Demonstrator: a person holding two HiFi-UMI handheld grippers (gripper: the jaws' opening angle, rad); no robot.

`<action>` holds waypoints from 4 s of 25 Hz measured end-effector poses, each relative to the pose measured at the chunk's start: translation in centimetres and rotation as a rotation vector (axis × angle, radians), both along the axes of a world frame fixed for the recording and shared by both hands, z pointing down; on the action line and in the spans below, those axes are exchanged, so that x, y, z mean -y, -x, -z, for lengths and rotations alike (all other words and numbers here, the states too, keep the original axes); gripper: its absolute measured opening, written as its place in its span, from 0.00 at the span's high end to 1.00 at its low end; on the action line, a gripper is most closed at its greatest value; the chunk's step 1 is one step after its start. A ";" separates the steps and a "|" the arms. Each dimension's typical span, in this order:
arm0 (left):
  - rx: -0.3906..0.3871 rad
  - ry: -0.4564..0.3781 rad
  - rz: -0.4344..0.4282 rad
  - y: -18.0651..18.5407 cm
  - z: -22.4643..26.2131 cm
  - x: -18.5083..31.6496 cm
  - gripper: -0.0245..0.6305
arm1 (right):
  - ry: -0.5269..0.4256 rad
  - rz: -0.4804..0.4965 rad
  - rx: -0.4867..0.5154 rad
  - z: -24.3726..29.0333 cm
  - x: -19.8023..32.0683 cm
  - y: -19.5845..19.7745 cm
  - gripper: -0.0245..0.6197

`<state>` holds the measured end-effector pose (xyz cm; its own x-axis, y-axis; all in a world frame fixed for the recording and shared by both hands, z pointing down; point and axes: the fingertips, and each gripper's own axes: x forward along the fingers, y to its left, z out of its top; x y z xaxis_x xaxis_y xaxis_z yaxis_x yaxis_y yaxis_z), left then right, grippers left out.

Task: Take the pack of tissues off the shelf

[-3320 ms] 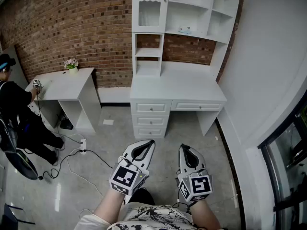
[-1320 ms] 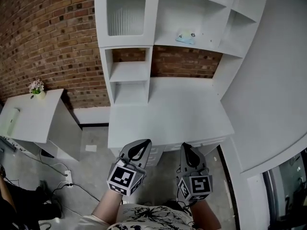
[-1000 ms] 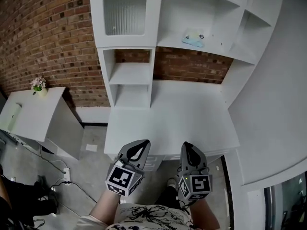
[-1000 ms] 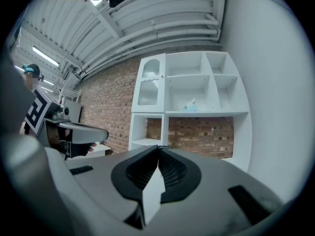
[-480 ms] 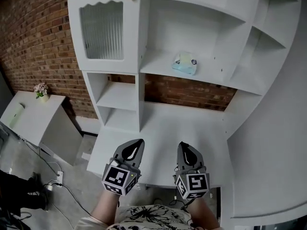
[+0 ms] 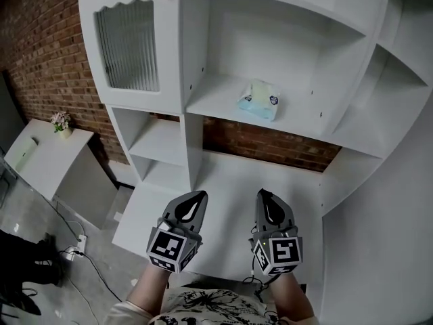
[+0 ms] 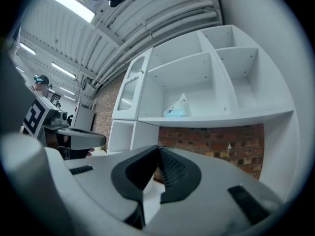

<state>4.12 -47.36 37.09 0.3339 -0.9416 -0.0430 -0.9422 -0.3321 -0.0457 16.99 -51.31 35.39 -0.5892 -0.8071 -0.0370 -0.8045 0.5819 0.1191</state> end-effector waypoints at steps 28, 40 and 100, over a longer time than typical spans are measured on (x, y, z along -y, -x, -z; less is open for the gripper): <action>0.035 -0.024 -0.092 1.9 2.4 4.7 0.95 | -0.086 -0.117 -0.094 13.0 15.6 2.8 0.79; 0.042 -0.001 -0.096 2.1 1.4 4.0 0.95 | -0.136 -0.160 -0.072 13.7 14.3 2.0 0.94; 0.014 0.032 -0.063 1.7 -1.3 1.0 0.95 | 0.094 0.002 -0.009 -4.3 0.4 3.0 0.95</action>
